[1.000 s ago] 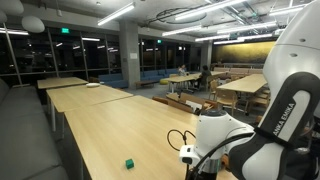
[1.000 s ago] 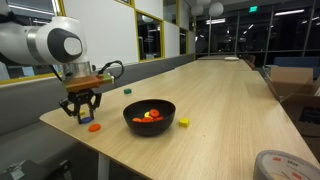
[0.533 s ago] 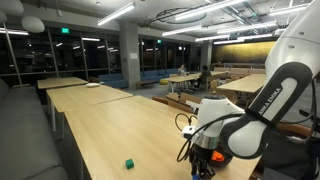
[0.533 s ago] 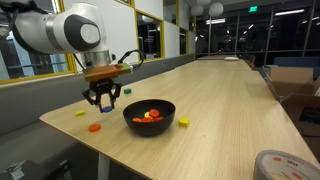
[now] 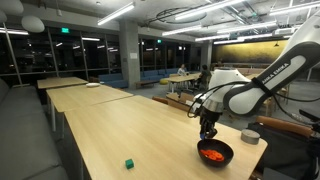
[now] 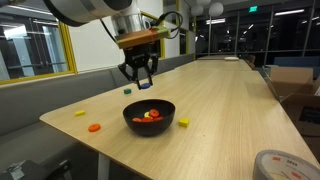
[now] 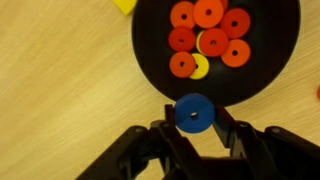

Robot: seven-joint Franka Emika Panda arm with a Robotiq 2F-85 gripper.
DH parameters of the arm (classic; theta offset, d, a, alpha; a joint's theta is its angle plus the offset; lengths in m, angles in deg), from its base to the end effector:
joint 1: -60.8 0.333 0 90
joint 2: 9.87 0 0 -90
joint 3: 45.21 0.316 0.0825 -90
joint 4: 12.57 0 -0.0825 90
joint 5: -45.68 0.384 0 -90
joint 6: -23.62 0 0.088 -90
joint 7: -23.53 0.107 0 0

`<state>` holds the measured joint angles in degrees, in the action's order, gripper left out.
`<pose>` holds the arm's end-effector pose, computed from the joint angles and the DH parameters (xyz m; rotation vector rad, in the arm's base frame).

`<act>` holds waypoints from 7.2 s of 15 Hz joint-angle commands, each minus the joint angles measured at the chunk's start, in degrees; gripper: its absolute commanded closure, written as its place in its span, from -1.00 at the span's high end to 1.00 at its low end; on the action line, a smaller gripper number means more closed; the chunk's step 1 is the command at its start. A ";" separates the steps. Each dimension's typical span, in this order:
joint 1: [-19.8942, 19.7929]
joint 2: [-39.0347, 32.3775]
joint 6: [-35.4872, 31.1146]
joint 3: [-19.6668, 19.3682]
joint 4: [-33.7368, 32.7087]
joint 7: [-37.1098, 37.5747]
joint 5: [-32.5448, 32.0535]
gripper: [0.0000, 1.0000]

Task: Pick the orange and blue rings and put them in the bowl

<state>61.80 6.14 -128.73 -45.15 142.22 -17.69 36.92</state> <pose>0.4175 0.0120 0.3414 2.6923 1.2429 0.2862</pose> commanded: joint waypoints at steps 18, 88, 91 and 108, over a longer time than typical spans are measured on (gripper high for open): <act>1.10 -1.73 19.10 -4.34 -7.09 -3.88 4.65 0.96; 12.25 -17.32 -2.61 10.07 3.03 31.20 -4.03 1.00; 12.30 -16.82 -2.12 10.11 3.01 32.28 -4.49 1.00; 12.34 -15.55 -0.48 10.41 2.86 29.56 0.36 1.00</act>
<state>75.01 -10.76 -129.90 -35.81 145.12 13.07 35.49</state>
